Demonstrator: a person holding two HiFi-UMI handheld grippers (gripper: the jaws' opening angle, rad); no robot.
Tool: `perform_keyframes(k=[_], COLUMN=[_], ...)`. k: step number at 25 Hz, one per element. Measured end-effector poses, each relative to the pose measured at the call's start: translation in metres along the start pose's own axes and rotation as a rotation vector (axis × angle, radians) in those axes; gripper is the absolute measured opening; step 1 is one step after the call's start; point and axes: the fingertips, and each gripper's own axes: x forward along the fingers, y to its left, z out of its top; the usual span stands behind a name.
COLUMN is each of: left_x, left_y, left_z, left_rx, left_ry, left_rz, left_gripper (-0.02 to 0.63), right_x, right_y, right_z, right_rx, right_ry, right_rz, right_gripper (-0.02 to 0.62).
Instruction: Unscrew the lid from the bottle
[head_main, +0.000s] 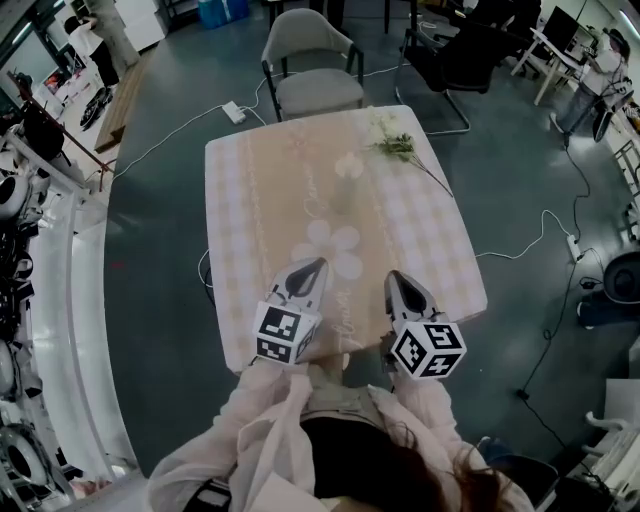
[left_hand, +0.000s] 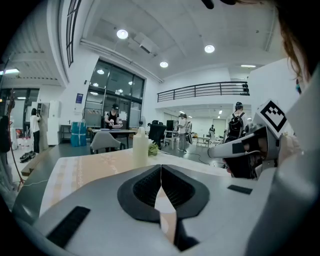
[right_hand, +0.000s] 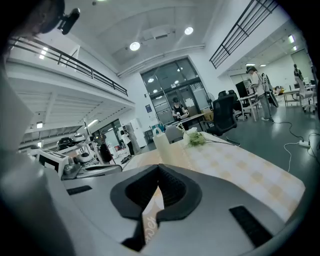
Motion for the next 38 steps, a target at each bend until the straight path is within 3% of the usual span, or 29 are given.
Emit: perform_keyframes(k=[16,30,38], left_x=[0.055,0.095,0.124], left_y=[0.037,0.062,0.063], left_z=[0.002,0.003,-0.010], left_rx=[-0.006,-0.004,-0.022], left_ry=[-0.028,-0.056,-0.057], left_rz=[0.004,0.028,-0.029], left_gripper=[0.026,0.026,0.036], right_x=[0.050,0.082,0.092], right_y=[-0.024,-0.028,-0.041], right_z=[0.028,0.023,0.017], right_rx=[-0.070,-0.062,-0.033], right_ry=[-0.018,0.017,0.033], right_rz=[-0.019,-0.013,-0.041], right_gripper=[0.012,0.012,0.012])
